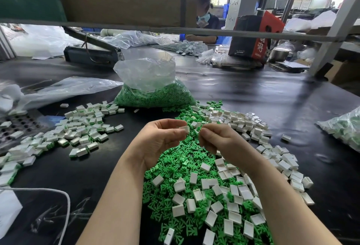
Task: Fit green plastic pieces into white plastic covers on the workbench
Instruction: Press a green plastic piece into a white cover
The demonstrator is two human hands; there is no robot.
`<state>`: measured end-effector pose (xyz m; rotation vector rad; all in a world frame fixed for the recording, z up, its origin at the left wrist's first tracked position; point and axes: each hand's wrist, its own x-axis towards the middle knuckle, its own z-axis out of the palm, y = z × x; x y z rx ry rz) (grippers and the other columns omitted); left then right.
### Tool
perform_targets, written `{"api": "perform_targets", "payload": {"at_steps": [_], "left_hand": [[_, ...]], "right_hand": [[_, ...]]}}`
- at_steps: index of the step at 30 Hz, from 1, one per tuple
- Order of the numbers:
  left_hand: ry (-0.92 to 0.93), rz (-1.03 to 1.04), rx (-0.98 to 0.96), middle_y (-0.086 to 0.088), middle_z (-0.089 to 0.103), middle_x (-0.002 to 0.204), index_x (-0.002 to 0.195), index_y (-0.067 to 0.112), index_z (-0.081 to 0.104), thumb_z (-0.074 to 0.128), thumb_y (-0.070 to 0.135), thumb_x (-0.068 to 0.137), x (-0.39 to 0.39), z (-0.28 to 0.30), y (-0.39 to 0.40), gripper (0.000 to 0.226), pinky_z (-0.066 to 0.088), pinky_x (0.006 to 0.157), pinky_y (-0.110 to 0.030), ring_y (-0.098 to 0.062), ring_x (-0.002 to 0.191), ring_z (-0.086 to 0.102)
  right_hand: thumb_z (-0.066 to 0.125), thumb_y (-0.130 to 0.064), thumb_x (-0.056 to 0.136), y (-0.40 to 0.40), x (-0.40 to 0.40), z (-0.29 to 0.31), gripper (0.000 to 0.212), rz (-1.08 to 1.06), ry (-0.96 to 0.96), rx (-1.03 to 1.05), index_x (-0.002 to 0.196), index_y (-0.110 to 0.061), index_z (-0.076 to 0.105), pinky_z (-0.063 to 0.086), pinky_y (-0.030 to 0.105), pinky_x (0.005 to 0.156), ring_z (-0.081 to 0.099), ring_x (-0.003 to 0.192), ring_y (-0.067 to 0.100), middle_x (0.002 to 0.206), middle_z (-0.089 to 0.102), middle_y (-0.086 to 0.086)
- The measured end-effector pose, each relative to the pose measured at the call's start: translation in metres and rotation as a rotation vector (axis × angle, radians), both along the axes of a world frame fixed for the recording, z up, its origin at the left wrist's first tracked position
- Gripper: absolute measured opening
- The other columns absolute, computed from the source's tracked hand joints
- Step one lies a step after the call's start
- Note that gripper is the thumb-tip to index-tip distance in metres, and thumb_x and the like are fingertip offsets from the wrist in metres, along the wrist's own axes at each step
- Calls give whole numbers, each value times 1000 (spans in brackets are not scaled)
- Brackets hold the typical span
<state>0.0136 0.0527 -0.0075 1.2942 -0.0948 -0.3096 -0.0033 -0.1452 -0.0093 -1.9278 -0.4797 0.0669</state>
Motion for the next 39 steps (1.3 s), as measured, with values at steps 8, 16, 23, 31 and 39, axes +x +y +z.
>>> {"api": "perform_targets", "payload": {"at_steps": [8,16,23,31,39], "left_hand": [[-75,-53,22,-8,75,84,79,12,78,81,16,55,-1,0,-5,24,57,67,-19,-13,72,70],[-139,-53,92,-12,75,84,82,12,79,85,23,52,1,-2,-4,32,57,66,-20,-15,73,71],[-196,-145,242,-6,71,75,89,8,72,75,22,73,0,-3,-4,22,54,65,-22,-14,68,65],[-260,-357,531,8,58,61,77,11,60,53,11,98,-5,0,-1,21,40,54,-18,-7,55,51],[-330,-259,513,-7,55,64,79,5,64,57,9,96,-3,-2,-7,19,39,53,-22,-16,58,47]], "right_hand": [[42,-11,103,4,0,-1,31,20,37,52,75,-5,53,31,17,49,38,50,7,55,43,-3],[44,-11,102,6,0,0,31,19,36,-31,72,-6,48,31,19,50,35,50,9,56,41,-3],[45,-9,102,5,-3,1,34,61,83,-33,68,-10,47,29,24,52,34,52,12,59,39,2],[42,-9,103,5,-4,-2,36,148,220,-53,67,-11,48,26,25,51,32,52,12,57,38,0],[42,-10,103,5,-2,-2,36,99,198,-100,68,-13,48,30,20,51,34,50,7,55,41,-6]]}}
